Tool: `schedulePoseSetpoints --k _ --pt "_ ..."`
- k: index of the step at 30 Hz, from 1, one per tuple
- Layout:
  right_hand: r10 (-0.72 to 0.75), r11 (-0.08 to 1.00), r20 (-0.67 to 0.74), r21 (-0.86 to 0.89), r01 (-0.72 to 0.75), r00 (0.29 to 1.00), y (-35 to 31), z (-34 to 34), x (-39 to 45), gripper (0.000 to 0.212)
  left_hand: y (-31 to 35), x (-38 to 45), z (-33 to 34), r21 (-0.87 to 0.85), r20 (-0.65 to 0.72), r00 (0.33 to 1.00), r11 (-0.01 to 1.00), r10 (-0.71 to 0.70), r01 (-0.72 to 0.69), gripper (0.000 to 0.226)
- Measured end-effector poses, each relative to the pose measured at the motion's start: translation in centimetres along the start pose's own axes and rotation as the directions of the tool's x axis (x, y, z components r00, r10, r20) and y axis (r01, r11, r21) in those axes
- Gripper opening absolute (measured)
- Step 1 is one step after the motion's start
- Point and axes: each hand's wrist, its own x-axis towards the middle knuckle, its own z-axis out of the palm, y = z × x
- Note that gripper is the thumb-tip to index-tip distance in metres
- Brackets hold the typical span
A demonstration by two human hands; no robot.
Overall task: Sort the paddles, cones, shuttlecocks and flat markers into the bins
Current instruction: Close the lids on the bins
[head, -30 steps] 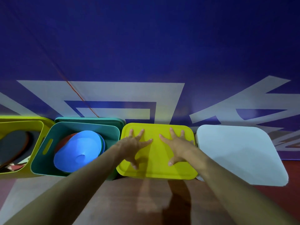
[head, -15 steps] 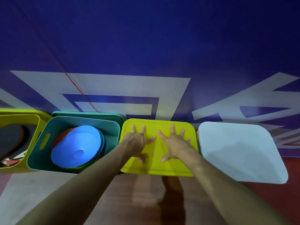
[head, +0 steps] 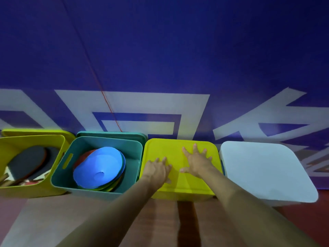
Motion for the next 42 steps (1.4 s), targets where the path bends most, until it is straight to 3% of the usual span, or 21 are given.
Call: schedulePoseSetpoints --k 5,8,11,14,21,27,31,36,40,42 --pt "-0.027 0.999 -0.116 -0.039 0.023 0.993 -3.1 1.9 -5.2 0.051 -0.8 -6.2 0.9 0.041 -0.031 0.999 0.999 -0.026 0.027 0.049" --pt "-0.084 0.996 -0.163 -0.006 0.084 0.983 -3.9 3.3 -7.9 0.039 -1.8 -9.5 1.8 -0.107 -0.094 0.994 0.994 -0.047 0.037 0.052" --pt "-0.159 0.970 -0.223 0.147 0.195 0.962 -4.4 4.6 -9.9 0.043 -3.4 -12.3 3.8 -0.280 -0.286 0.951 0.960 -0.117 0.034 0.044" --pt "-0.203 0.914 -0.310 0.281 0.294 0.929 -5.8 5.6 -12.0 0.039 -5.0 -14.8 6.1 -0.317 -0.434 0.891 0.948 -0.129 -0.017 0.038" --pt "-0.265 0.909 -0.353 0.218 0.354 0.897 -11.8 4.3 -11.4 0.037 -12.3 -18.4 9.4 -0.424 -0.505 0.836 0.905 -0.214 -0.025 0.051" --pt "-0.229 0.935 -0.352 0.180 0.306 0.908 -21.2 0.2 -7.2 0.041 -23.7 -19.8 13.6 -0.425 -0.528 0.820 0.905 -0.219 -0.032 0.054" --pt "-0.134 0.969 -0.349 0.150 0.196 0.928 -24.9 -1.0 -4.4 0.047 -27.8 -18.6 16.2 -0.398 -0.528 0.831 0.916 -0.175 -0.059 0.052" --pt "-0.088 0.993 -0.314 0.049 0.109 0.945 -26.4 -1.7 -1.3 0.052 -29.3 -16.8 18.2 -0.434 -0.514 0.852 0.887 -0.103 -0.155 0.054" --pt "-0.041 0.999 -0.276 -0.001 0.043 0.960 -26.1 -2.7 1.4 0.055 -29.1 -15.7 21.3 -0.419 -0.555 0.832 0.869 -0.016 -0.263 0.038" --pt "-0.023 1.000 -0.271 -0.021 0.018 0.962 -26.1 -2.9 2.5 0.058 -28.6 -15.5 22.3 -0.431 -0.589 0.807 0.862 -0.046 -0.265 0.031"
